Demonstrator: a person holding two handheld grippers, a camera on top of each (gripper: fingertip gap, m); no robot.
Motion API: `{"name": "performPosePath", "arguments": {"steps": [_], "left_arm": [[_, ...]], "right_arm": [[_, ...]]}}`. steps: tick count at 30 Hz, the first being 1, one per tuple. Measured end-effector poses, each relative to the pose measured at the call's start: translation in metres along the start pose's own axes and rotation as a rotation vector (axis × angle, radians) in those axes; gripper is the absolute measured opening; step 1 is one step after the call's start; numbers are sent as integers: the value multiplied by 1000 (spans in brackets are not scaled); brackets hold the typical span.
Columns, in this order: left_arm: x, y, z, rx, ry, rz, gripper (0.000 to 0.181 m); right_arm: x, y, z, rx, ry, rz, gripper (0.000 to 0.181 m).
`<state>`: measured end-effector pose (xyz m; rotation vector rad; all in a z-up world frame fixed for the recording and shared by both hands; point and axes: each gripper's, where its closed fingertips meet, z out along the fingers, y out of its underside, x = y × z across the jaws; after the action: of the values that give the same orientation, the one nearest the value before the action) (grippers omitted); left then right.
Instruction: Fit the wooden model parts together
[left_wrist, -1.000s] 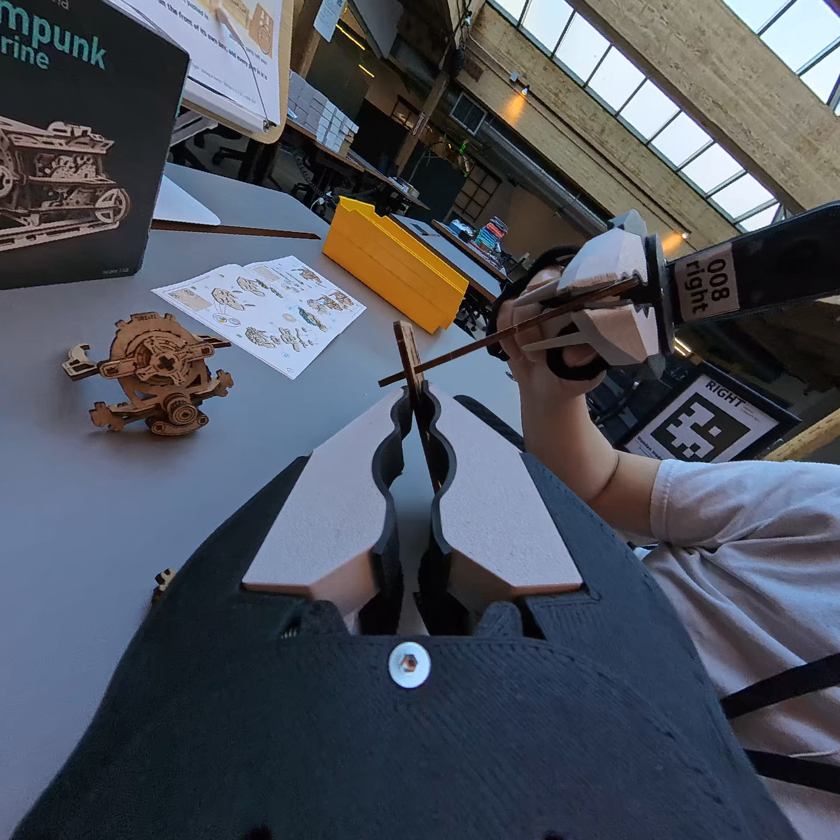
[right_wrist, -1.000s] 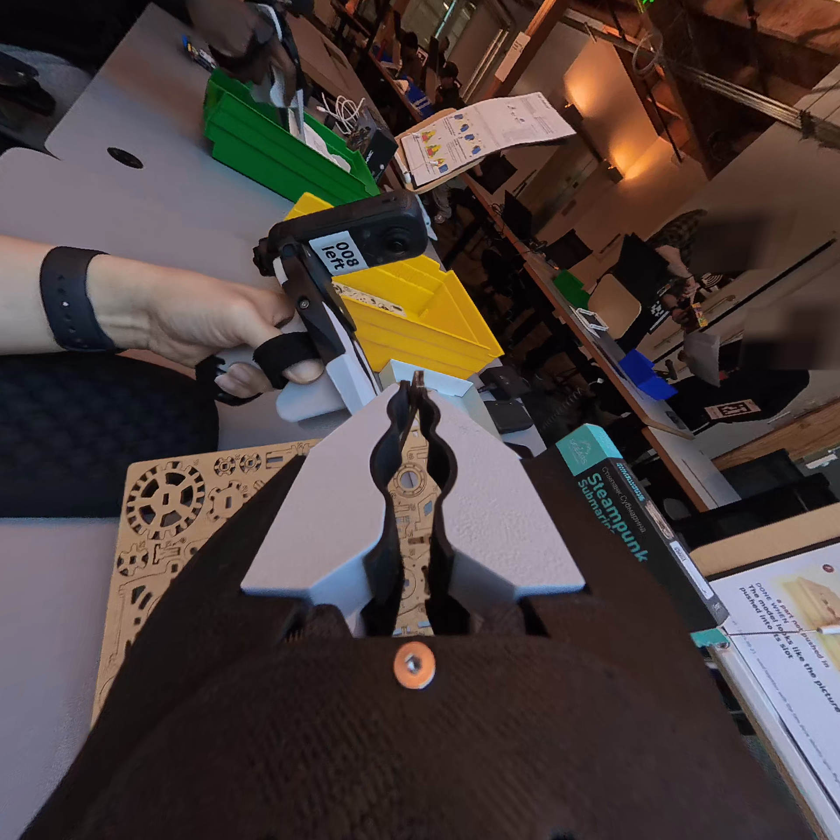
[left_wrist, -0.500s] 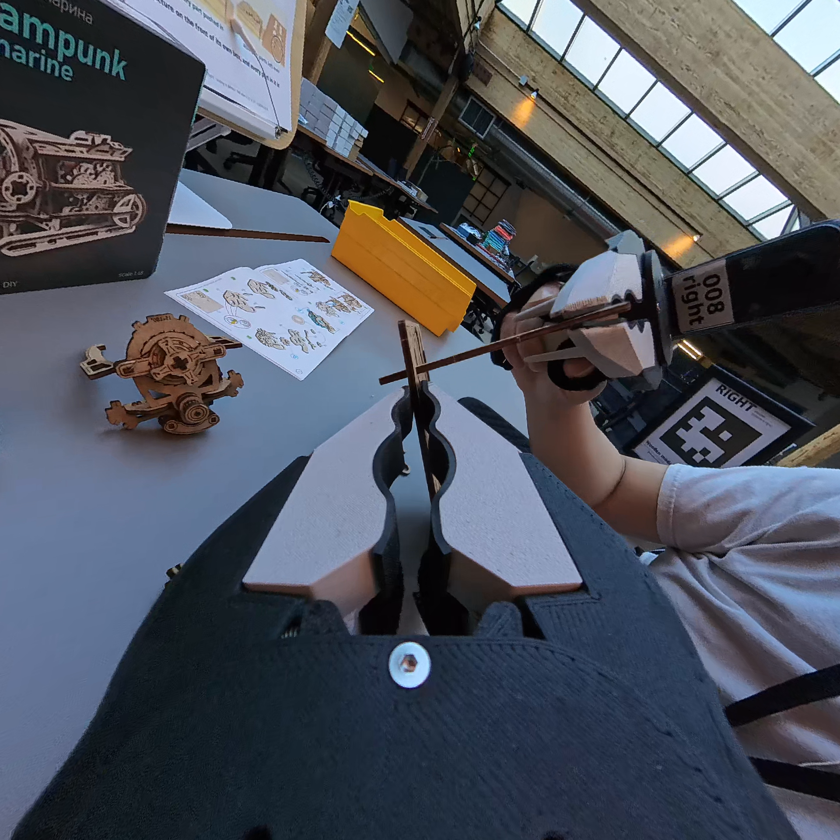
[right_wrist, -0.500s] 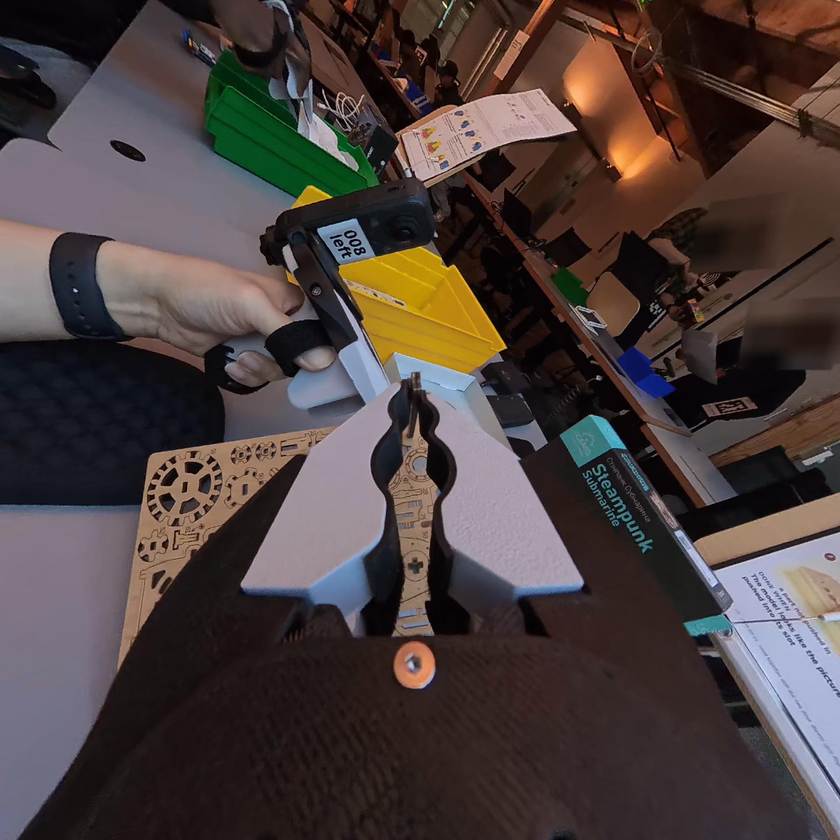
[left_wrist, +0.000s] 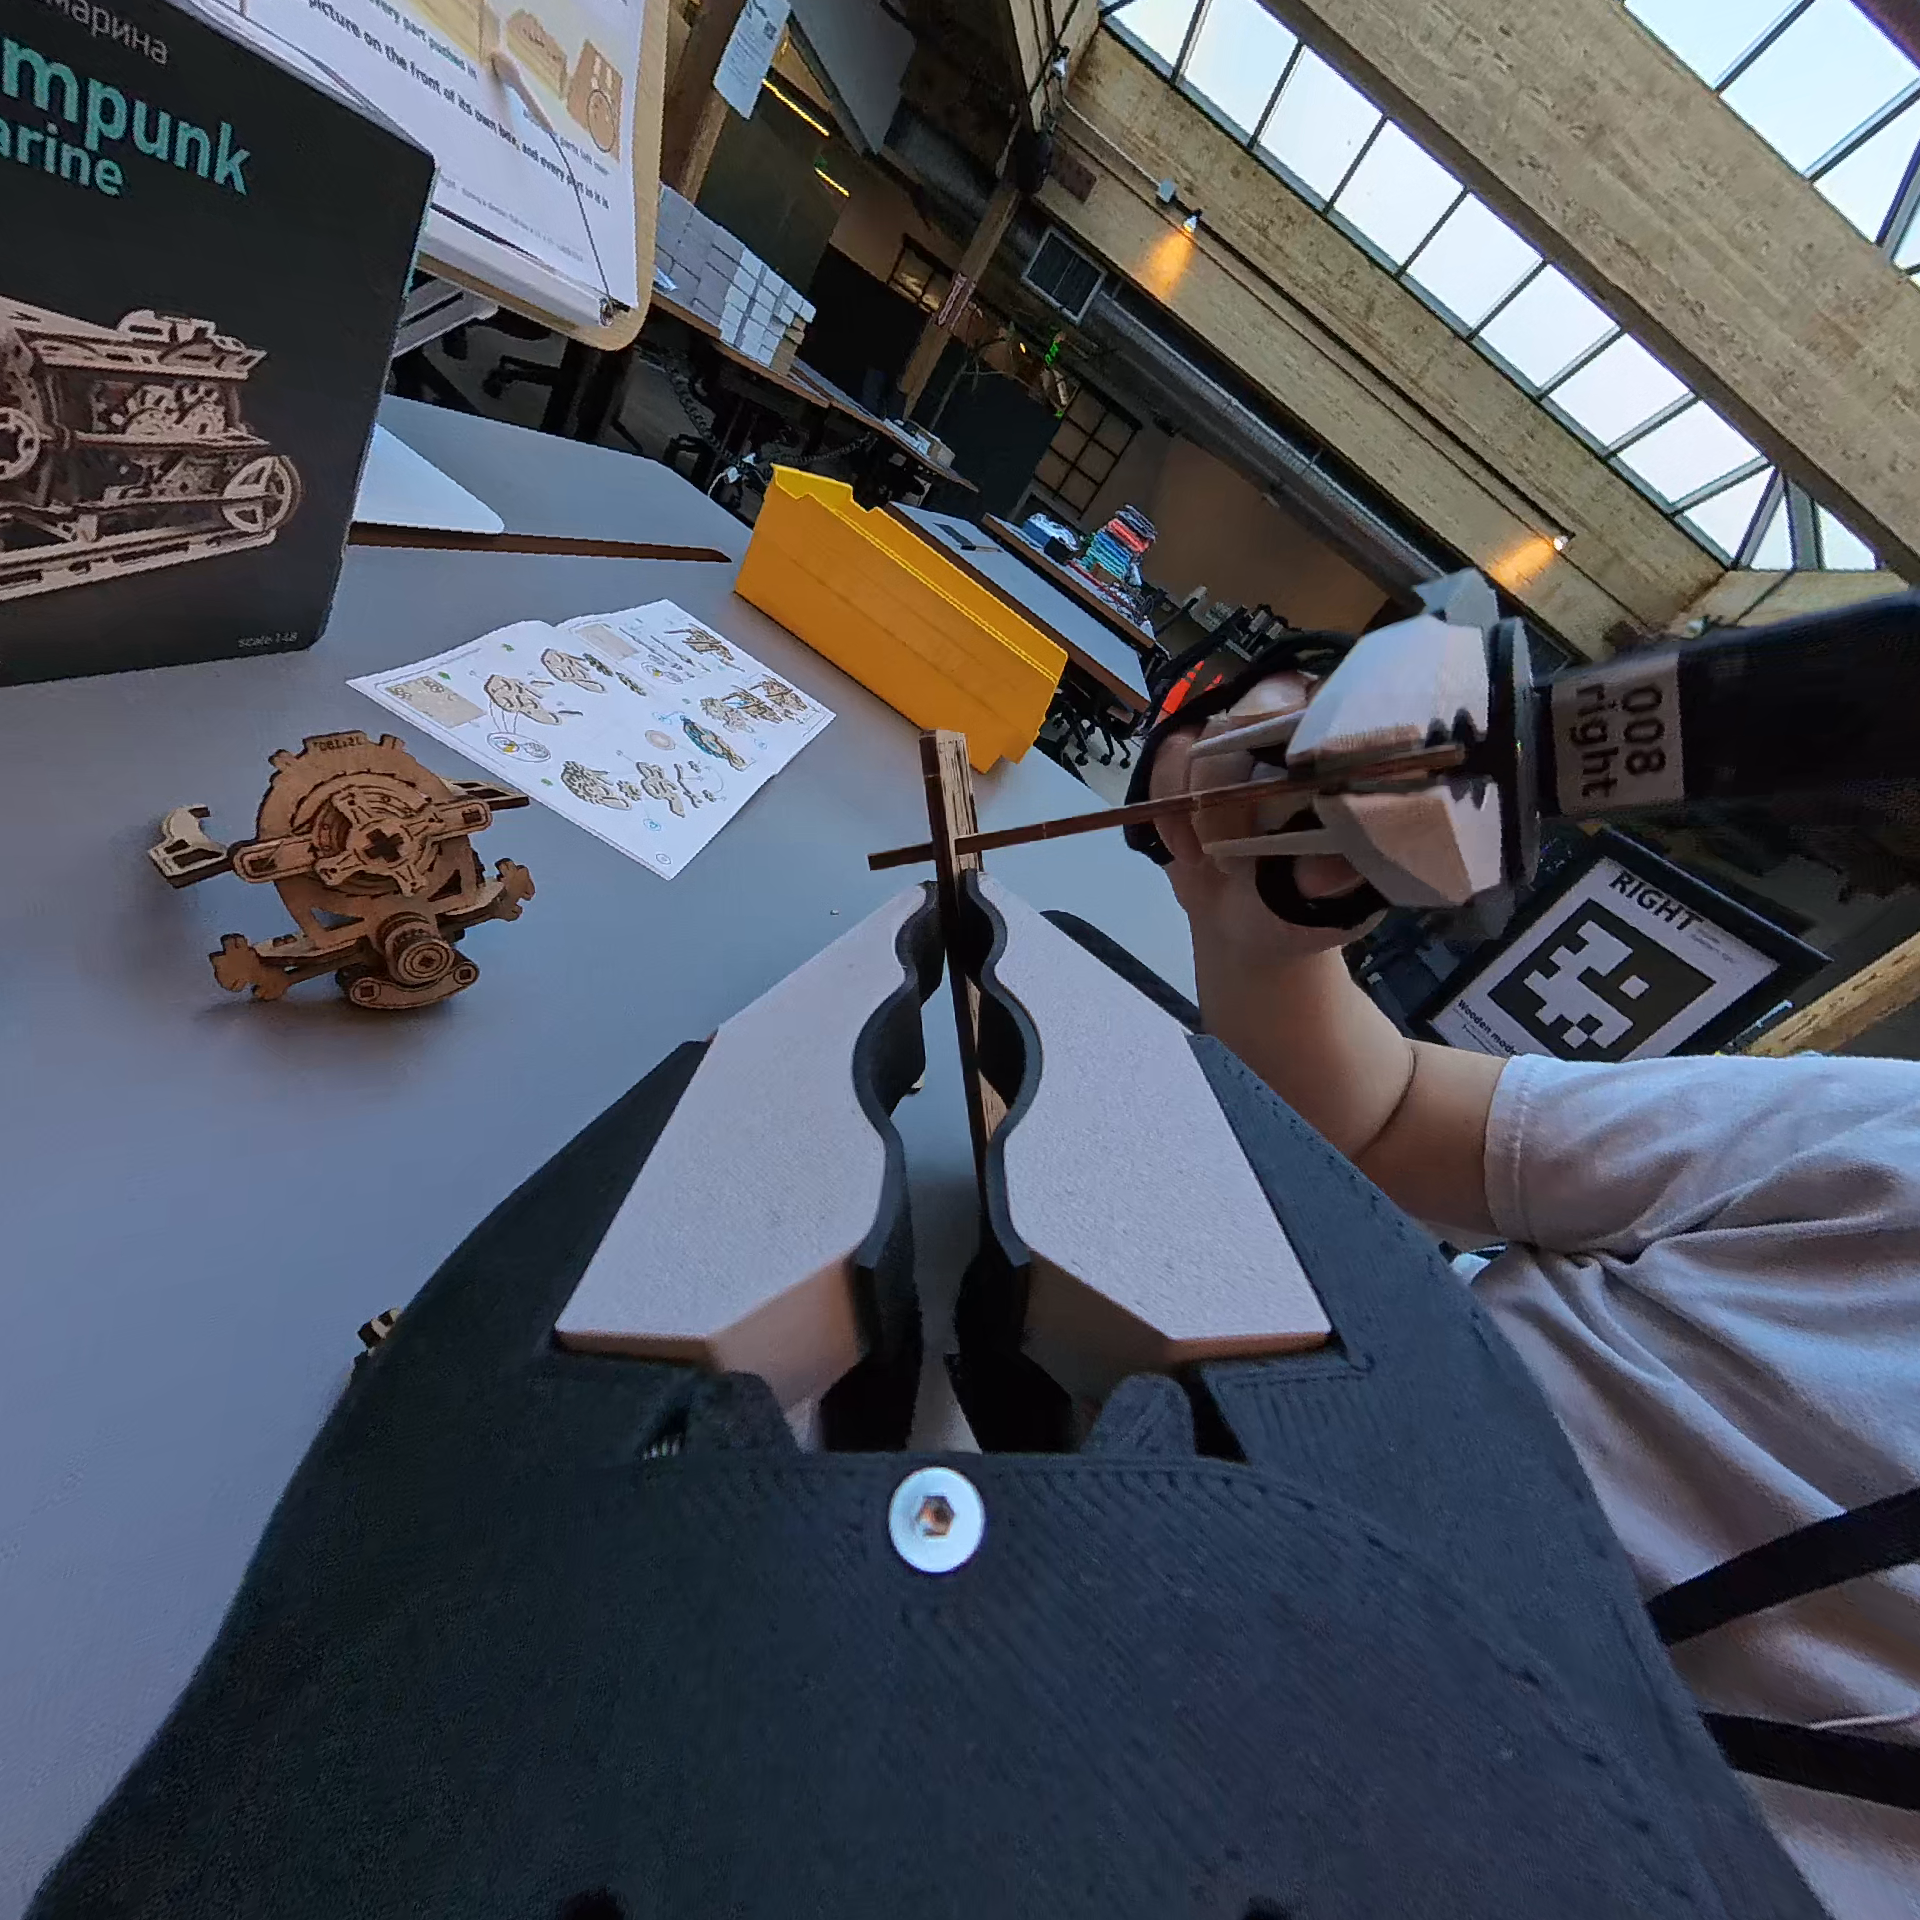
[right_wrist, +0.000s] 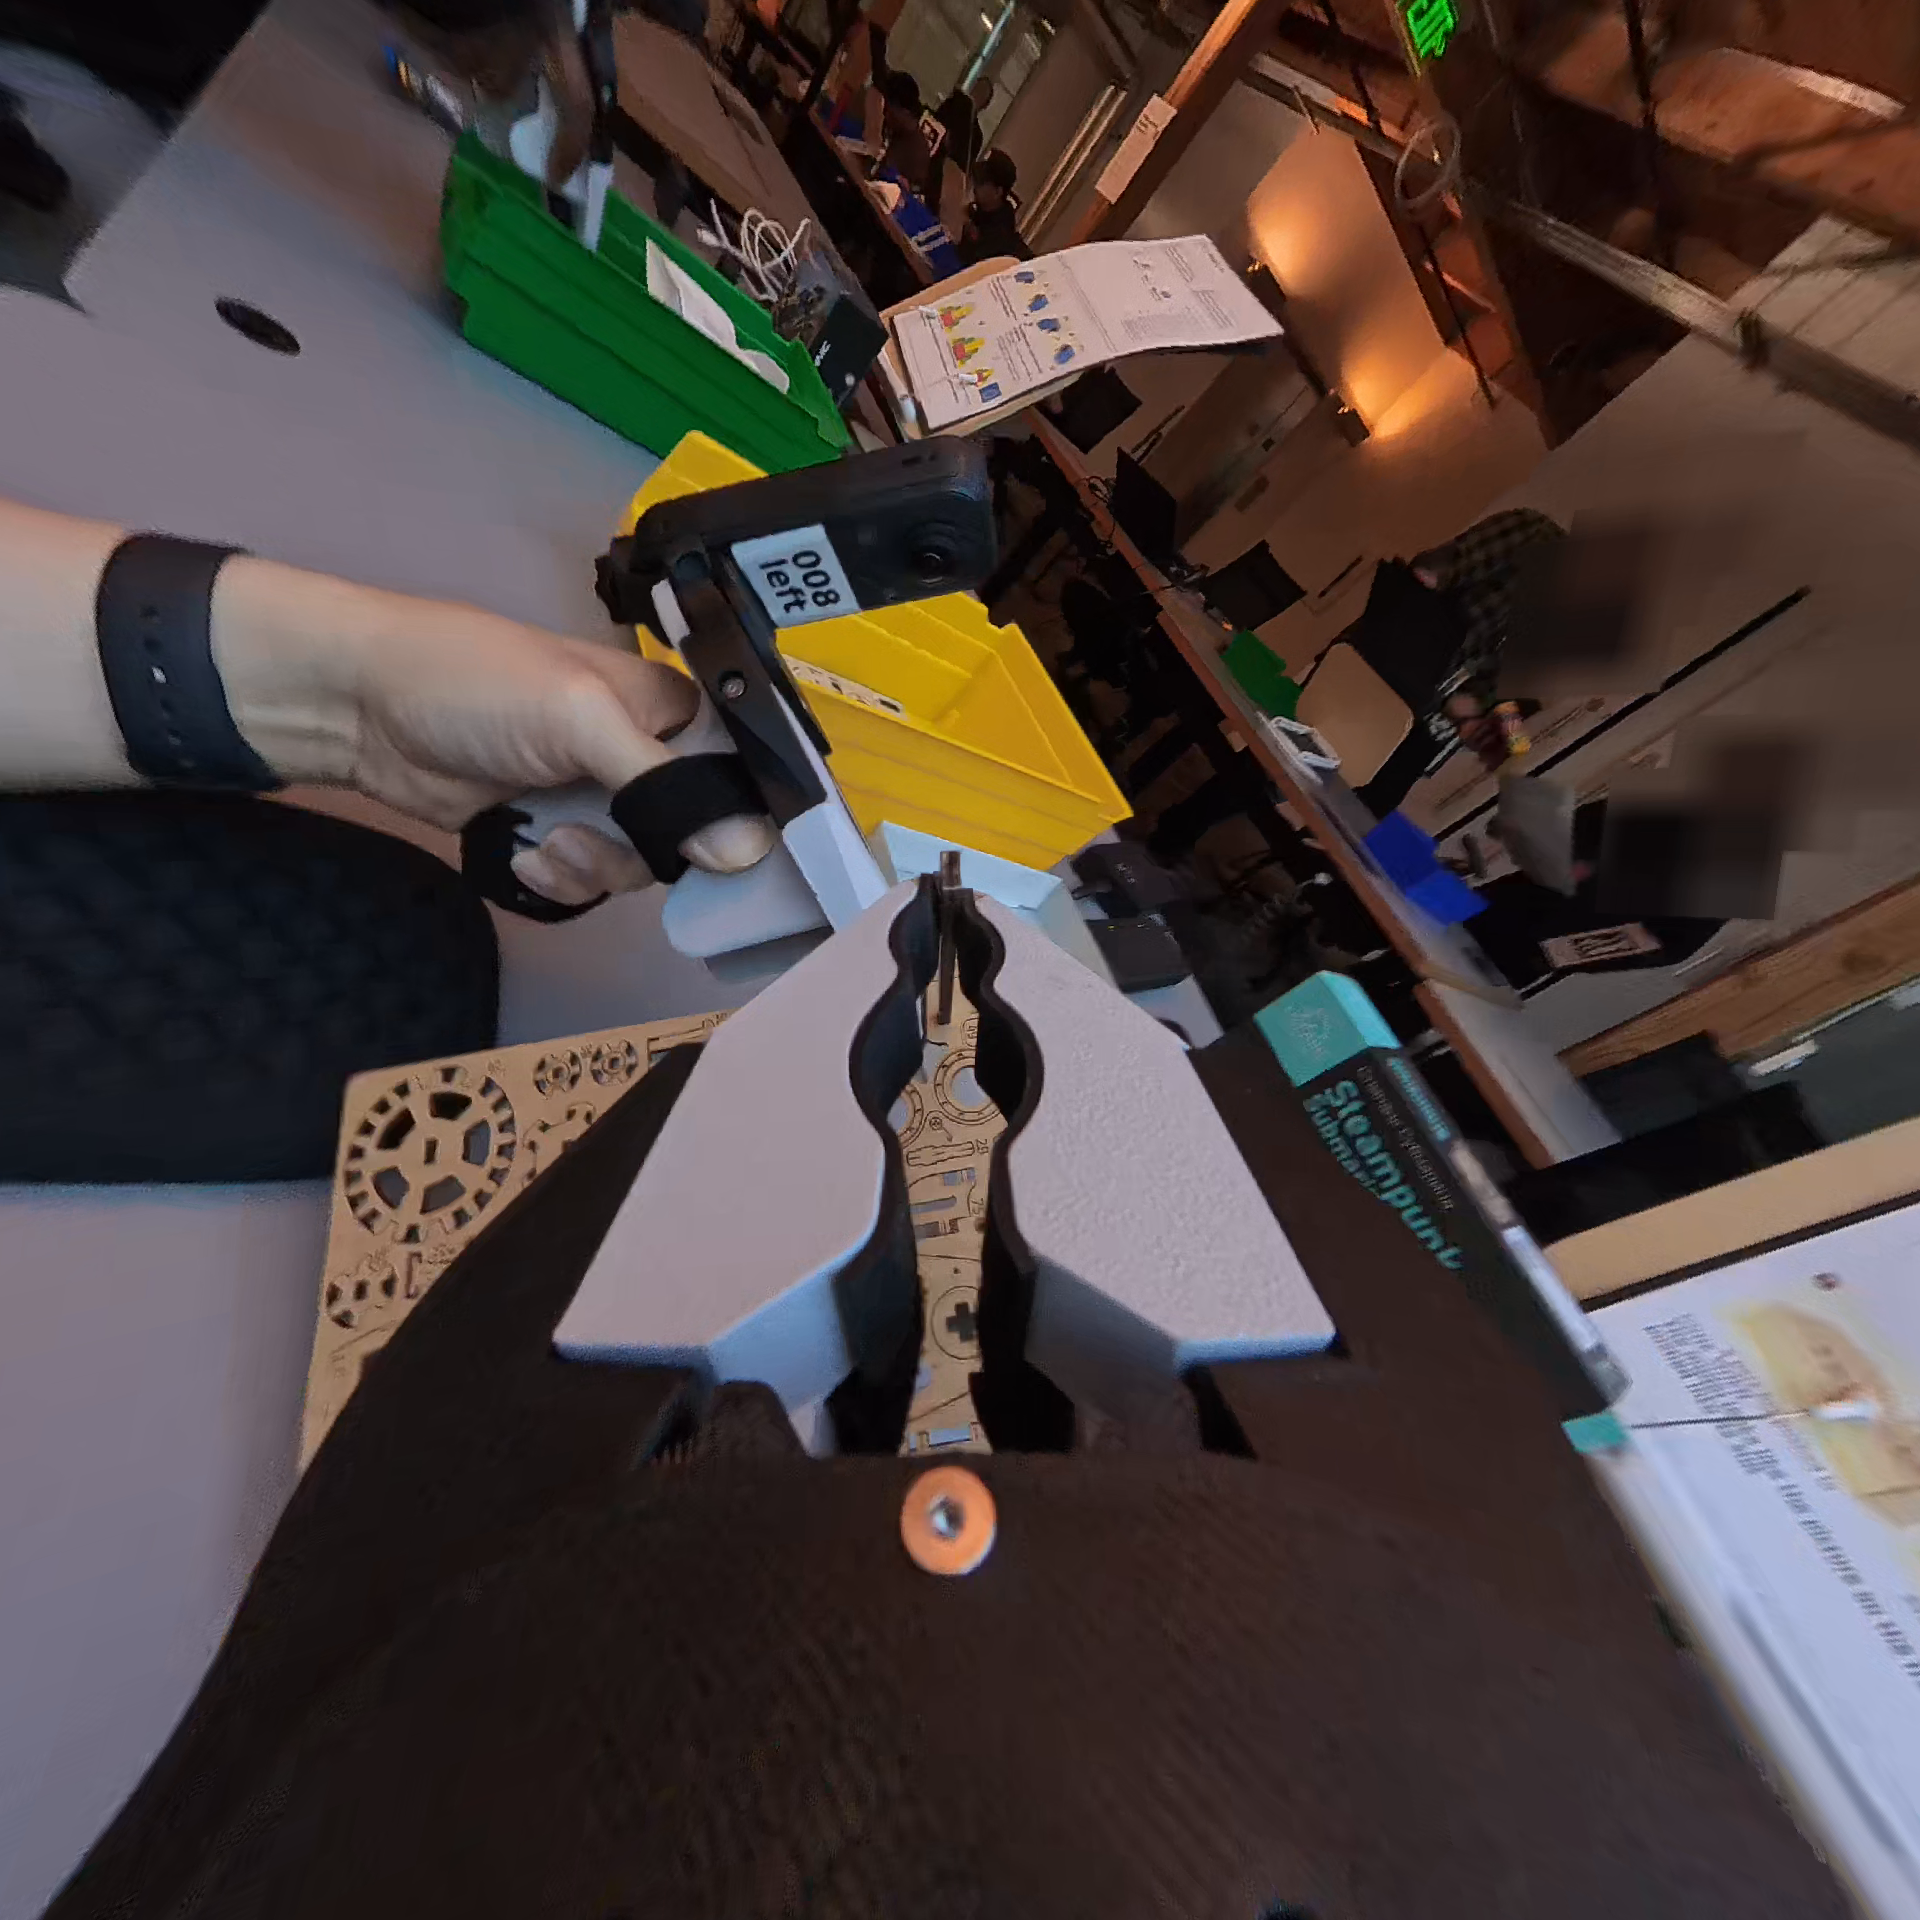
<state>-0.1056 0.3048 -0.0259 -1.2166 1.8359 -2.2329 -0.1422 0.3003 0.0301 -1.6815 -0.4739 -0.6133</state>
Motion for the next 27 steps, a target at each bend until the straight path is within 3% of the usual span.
{"name": "performPosePath", "arguments": {"steps": [3, 7, 10, 19, 24, 26, 27], "left_arm": [[0, 1, 1, -5, -1, 3, 0], [-1, 2, 1, -11, 11, -21, 0], [-3, 5, 4, -25, -8, -19, 0], [-2, 2, 2, -10, -7, -18, 0], [-1, 3, 2, -21, -13, -10, 0], [-18, 8, -1, -49, -111, 3, 2], [-16, 7, -1, -40, -85, -12, 1]], "right_arm": [[6, 3, -1, 23, -35, 142, 1], [-11, 1, 1, -19, 7, -124, 2], [-12, -4, 9, -53, 19, -161, 1], [5, 4, -9, 65, -26, 136, 1], [-8, -7, -7, 26, 38, -132, 1], [0, -26, -13, 75, 94, -138, 1], [7, -32, -17, 86, 92, -78, 1]]}}
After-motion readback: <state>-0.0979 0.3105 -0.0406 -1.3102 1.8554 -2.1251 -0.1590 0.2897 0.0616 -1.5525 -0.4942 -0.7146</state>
